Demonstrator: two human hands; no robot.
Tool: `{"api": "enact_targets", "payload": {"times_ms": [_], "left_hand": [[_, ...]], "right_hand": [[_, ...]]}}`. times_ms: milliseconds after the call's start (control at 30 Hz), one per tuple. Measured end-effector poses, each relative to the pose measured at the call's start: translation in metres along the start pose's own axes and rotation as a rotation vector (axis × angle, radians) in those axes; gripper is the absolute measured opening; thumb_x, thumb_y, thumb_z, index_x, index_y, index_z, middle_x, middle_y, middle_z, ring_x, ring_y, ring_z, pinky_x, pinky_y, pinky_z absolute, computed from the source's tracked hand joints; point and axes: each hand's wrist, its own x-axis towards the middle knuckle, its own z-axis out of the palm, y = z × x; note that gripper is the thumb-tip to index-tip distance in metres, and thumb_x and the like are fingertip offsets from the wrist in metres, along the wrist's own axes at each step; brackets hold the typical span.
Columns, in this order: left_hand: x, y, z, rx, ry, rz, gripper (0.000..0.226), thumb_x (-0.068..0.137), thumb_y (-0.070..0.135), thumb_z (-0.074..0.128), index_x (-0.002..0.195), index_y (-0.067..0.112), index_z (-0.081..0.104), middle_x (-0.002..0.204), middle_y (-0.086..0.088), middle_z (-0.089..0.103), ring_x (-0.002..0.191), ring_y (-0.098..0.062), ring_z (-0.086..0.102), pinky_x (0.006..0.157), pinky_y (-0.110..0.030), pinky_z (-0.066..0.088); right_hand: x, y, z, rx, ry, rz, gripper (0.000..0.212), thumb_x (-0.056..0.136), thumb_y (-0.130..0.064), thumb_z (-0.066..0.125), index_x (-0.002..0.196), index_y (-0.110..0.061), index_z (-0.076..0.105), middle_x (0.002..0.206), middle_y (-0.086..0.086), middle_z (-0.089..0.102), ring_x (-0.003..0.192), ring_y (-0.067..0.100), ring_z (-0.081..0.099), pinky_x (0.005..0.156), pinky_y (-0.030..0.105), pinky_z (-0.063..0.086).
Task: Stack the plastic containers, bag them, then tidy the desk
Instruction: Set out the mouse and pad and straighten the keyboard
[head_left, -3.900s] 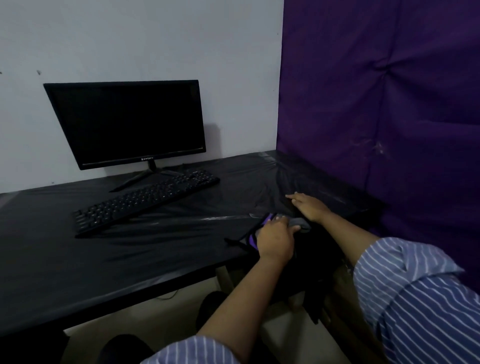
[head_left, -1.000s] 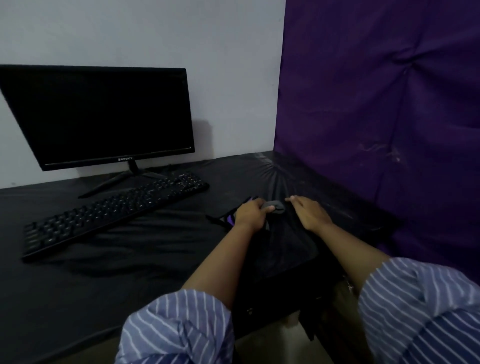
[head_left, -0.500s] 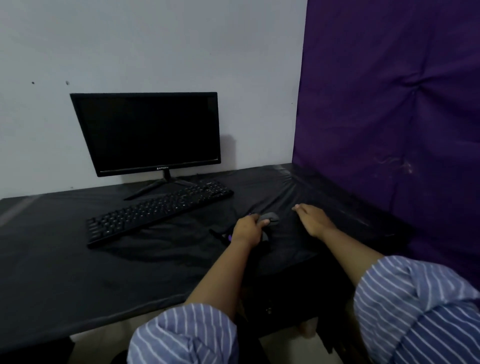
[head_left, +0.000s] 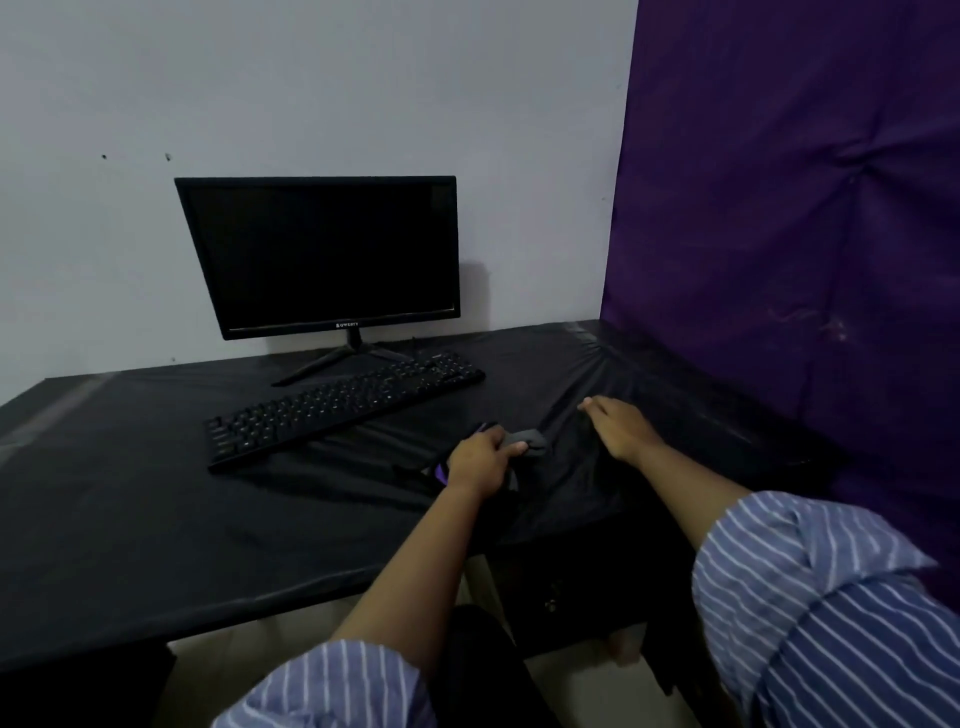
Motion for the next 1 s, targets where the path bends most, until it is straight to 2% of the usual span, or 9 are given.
{"api": "enact_targets", "payload": {"times_ms": [200, 467, 600, 667, 700, 767, 800, 900, 1000], "left_hand": [[-0.019, 0.027, 0.022, -0.002, -0.007, 0.028, 0.034, 0.094, 0.037, 0.055, 0.103, 0.005, 0.061, 0.109, -0.017, 0.066, 0.104, -0.032, 0.059, 0.071, -0.03, 0.034], [-0.039, 0.077, 0.062, 0.06, 0.009, 0.048, 0.039, 0.099, 0.038, 0.046, 0.114, 0.005, 0.06, 0.117, -0.018, 0.063, 0.111, -0.033, 0.057, 0.088, -0.039, 0.043], [-0.053, 0.104, 0.09, 0.046, 0.021, 0.055, 0.038, 0.099, 0.035, 0.045, 0.115, 0.004, 0.06, 0.122, -0.016, 0.06, 0.115, -0.03, 0.053, 0.096, -0.036, 0.039], [-0.06, 0.113, 0.096, 0.032, 0.046, 0.077, 0.042, 0.101, 0.036, 0.04, 0.119, 0.002, 0.058, 0.124, -0.018, 0.059, 0.119, -0.03, 0.05, 0.101, -0.036, 0.034], [-0.061, 0.116, 0.096, 0.025, 0.04, 0.072, 0.045, 0.103, 0.035, 0.034, 0.124, 0.002, 0.056, 0.125, -0.019, 0.058, 0.12, -0.032, 0.05, 0.102, -0.037, 0.034], [-0.057, 0.116, 0.089, -0.015, 0.046, 0.06, 0.044, 0.105, 0.028, 0.026, 0.135, 0.003, 0.047, 0.127, -0.021, 0.057, 0.117, -0.036, 0.053, 0.097, -0.041, 0.039], [-0.052, 0.114, 0.083, -0.037, 0.054, 0.048, 0.042, 0.105, 0.026, 0.028, 0.133, 0.003, 0.05, 0.126, -0.021, 0.059, 0.115, -0.037, 0.055, 0.093, -0.041, 0.041], [-0.034, 0.103, 0.065, -0.053, 0.14, 0.008, 0.035, 0.096, 0.031, 0.053, 0.117, 0.004, 0.058, 0.122, -0.016, 0.06, 0.118, -0.033, 0.053, 0.093, -0.037, 0.042], [-0.026, 0.09, 0.063, 0.191, 0.107, -0.116, 0.067, 0.081, 0.059, 0.06, 0.125, 0.009, 0.05, 0.135, -0.016, 0.045, 0.125, -0.032, 0.036, 0.101, -0.041, 0.031]], "right_hand": [[-0.002, -0.002, -0.02, 0.033, 0.019, 0.017, 0.047, 0.102, -0.043, 0.031, 0.128, -0.017, 0.06, 0.141, 0.012, 0.053, 0.129, 0.031, 0.049, 0.11, 0.04, 0.037], [-0.013, 0.018, -0.048, 0.074, 0.043, 0.077, 0.033, 0.096, -0.042, 0.049, 0.108, -0.018, 0.069, 0.126, 0.008, 0.063, 0.114, 0.028, 0.058, 0.103, 0.042, 0.045], [-0.014, 0.026, -0.062, 0.065, 0.071, 0.069, 0.031, 0.097, -0.037, 0.05, 0.103, -0.016, 0.071, 0.119, 0.009, 0.067, 0.11, 0.026, 0.061, 0.101, 0.04, 0.046], [-0.015, 0.027, -0.069, 0.085, 0.059, 0.073, 0.027, 0.097, -0.032, 0.052, 0.093, -0.015, 0.073, 0.108, 0.01, 0.071, 0.1, 0.025, 0.065, 0.091, 0.034, 0.051], [-0.015, 0.028, -0.072, 0.085, 0.02, 0.087, 0.027, 0.097, -0.03, 0.054, 0.086, -0.016, 0.073, 0.1, 0.01, 0.072, 0.089, 0.022, 0.066, 0.079, 0.029, 0.054], [-0.019, 0.027, -0.079, 0.005, -0.131, 0.155, 0.03, 0.095, -0.035, 0.056, 0.075, -0.018, 0.07, 0.082, 0.006, 0.071, 0.062, 0.016, 0.058, 0.051, 0.021, 0.044], [-0.021, 0.028, -0.081, -0.052, -0.216, 0.21, 0.031, 0.092, -0.042, 0.058, 0.074, -0.02, 0.069, 0.076, 0.001, 0.068, 0.055, 0.014, 0.05, 0.048, 0.021, 0.037], [-0.023, 0.033, -0.084, -0.14, -0.369, 0.317, 0.045, 0.07, -0.064, 0.071, 0.079, -0.02, 0.075, 0.073, -0.007, 0.068, 0.06, 0.013, 0.041, 0.055, 0.025, 0.028], [-0.023, 0.034, -0.084, -0.189, -0.485, 0.346, 0.058, 0.055, -0.068, 0.079, 0.087, -0.02, 0.075, 0.082, -0.006, 0.067, 0.071, 0.015, 0.043, 0.063, 0.029, 0.031]]}}
